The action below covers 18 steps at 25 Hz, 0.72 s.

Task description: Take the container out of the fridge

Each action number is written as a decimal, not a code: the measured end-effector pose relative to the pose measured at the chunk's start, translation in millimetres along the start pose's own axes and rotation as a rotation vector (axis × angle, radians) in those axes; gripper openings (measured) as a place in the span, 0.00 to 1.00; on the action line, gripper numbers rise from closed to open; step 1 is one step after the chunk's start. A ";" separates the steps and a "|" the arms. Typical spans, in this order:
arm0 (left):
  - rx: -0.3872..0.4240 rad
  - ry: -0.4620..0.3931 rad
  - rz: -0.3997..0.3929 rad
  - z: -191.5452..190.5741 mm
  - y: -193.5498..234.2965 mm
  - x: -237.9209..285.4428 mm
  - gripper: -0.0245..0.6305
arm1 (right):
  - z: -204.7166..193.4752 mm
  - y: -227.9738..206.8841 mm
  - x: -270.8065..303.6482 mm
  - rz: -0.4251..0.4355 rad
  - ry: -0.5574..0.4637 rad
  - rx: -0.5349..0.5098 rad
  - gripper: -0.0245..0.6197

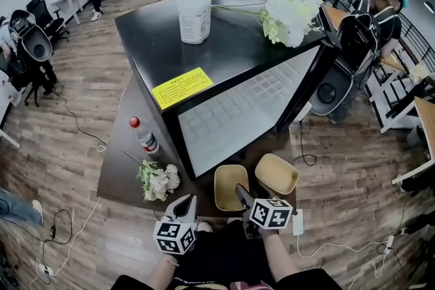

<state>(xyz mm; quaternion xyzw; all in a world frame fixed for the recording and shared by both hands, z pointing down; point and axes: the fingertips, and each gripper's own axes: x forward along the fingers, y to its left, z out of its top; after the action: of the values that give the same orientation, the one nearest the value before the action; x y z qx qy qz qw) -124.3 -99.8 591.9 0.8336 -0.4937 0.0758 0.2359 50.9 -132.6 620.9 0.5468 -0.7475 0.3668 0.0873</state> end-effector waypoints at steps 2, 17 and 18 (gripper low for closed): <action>0.010 -0.006 -0.018 3.2 -5.8 1.3 0.05 | 5.0 5.6 -5.2 0.018 -0.013 -0.003 0.50; -0.004 -0.097 -0.118 37.1 -44.7 8.4 0.05 | 39.3 26.1 -55.4 0.034 -0.179 -0.104 0.42; -0.002 -0.100 -0.123 38.0 -47.0 8.5 0.05 | 38.1 26.4 -57.1 0.035 -0.179 -0.103 0.42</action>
<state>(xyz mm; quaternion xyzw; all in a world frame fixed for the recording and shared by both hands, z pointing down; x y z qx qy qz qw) -83.8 -105.4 546.7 0.8647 -0.4530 0.0188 0.2160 60.0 -110.6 551.4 0.5588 -0.7798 0.2790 0.0419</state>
